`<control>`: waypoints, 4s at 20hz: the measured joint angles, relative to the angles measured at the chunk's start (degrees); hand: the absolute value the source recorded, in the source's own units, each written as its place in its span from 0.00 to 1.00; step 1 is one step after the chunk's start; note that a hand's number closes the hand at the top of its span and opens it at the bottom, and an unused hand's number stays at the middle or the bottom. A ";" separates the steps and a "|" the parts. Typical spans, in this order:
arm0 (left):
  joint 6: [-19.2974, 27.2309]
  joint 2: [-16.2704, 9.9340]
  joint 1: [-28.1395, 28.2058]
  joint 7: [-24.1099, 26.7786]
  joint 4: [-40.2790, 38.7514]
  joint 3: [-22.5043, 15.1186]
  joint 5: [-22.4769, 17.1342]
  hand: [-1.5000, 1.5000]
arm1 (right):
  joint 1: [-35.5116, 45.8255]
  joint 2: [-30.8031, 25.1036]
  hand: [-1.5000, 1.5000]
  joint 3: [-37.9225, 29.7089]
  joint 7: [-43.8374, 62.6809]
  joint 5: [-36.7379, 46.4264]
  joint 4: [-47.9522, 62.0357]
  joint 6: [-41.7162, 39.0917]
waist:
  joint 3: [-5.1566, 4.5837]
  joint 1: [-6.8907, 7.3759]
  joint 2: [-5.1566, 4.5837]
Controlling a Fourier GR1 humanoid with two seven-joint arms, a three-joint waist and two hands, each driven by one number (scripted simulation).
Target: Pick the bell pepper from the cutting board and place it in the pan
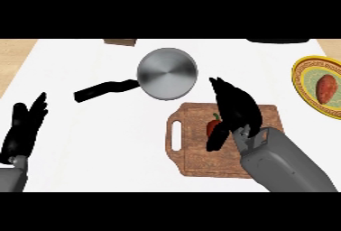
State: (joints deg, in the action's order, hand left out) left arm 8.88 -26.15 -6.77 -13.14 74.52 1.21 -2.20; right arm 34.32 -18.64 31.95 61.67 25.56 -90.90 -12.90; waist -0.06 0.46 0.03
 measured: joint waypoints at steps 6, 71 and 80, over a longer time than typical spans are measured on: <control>-0.94 -0.31 -1.03 -0.06 -0.76 1.36 0.28 0.50 | 0.35 2.54 0.00 0.39 -0.60 3.77 5.06 -0.93 | 0.02 -0.18 -0.02; -5.78 5.60 -0.46 -0.23 -0.30 8.23 7.75 0.50 | -17.11 17.82 1.00 6.90 6.75 59.02 -11.93 8.05 | -0.01 -0.79 0.38; -5.96 6.96 -0.90 0.77 -0.32 6.85 8.64 0.50 | -3.25 17.94 1.00 0.73 7.16 55.02 -2.82 12.13 | 0.03 1.23 -0.28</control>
State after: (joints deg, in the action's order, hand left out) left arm 2.92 -19.18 -7.67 -12.38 74.20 8.07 6.45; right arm 31.07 -0.70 32.68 68.83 80.59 -93.72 -0.77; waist -0.03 1.69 -0.25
